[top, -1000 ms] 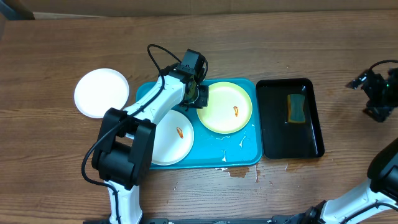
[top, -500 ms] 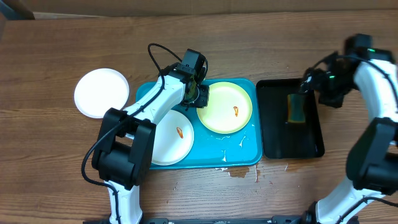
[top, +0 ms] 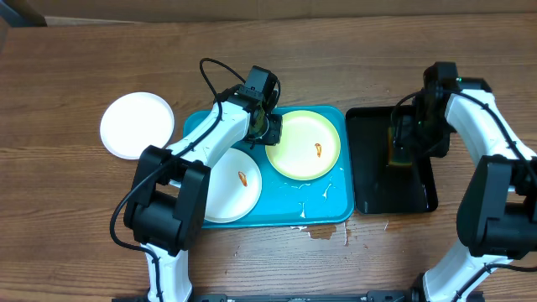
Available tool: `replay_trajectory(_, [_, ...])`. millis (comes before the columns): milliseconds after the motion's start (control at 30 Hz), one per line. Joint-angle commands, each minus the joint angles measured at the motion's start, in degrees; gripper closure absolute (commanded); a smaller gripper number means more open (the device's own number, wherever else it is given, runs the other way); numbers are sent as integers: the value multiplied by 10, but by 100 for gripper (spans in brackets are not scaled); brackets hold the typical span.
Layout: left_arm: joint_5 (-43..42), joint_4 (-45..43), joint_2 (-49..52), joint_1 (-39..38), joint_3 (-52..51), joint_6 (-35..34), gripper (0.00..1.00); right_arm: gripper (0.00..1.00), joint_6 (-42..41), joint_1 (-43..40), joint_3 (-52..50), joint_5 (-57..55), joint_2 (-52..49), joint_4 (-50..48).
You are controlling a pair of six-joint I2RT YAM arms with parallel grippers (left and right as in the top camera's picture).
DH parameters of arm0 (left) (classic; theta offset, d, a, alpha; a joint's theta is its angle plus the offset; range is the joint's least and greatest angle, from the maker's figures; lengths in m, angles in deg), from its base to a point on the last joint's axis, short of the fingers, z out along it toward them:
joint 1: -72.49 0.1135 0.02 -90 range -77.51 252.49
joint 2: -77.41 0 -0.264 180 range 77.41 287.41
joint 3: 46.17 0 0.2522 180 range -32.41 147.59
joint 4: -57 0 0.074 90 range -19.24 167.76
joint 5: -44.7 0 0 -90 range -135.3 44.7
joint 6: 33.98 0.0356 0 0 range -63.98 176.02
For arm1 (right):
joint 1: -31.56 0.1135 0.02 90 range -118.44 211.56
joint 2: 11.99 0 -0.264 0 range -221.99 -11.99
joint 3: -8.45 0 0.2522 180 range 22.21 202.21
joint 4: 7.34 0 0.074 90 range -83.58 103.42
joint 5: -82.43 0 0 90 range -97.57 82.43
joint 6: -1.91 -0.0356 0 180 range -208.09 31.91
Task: Clean dirty plates on tray and stack at the side
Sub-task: 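Lower the right gripper into the black tray and grasp the green sponge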
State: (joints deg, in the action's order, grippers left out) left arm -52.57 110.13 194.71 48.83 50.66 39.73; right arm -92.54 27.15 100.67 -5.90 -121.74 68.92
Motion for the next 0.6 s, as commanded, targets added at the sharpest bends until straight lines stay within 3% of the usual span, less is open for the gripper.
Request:
replay_trajectory(0, [3,0,6,-4,4,9,70,38,-2,1,-26,41,16,-28])
replay_trajectory(267, [3,0,6,-4,4,9,70,42,-2,2,-93,44,16,-112])
replay_trajectory(433, [3,0,6,-4,4,9,69,56,-2,2,-127,45,16,-153])
replay_trajectory(467, [3,0,6,-4,4,9,69,55,-3,2,-130,45,16,-155])
replay_trajectory(567, [3,0,6,-4,4,9,69,38,-2,2,-125,64,16,-147])
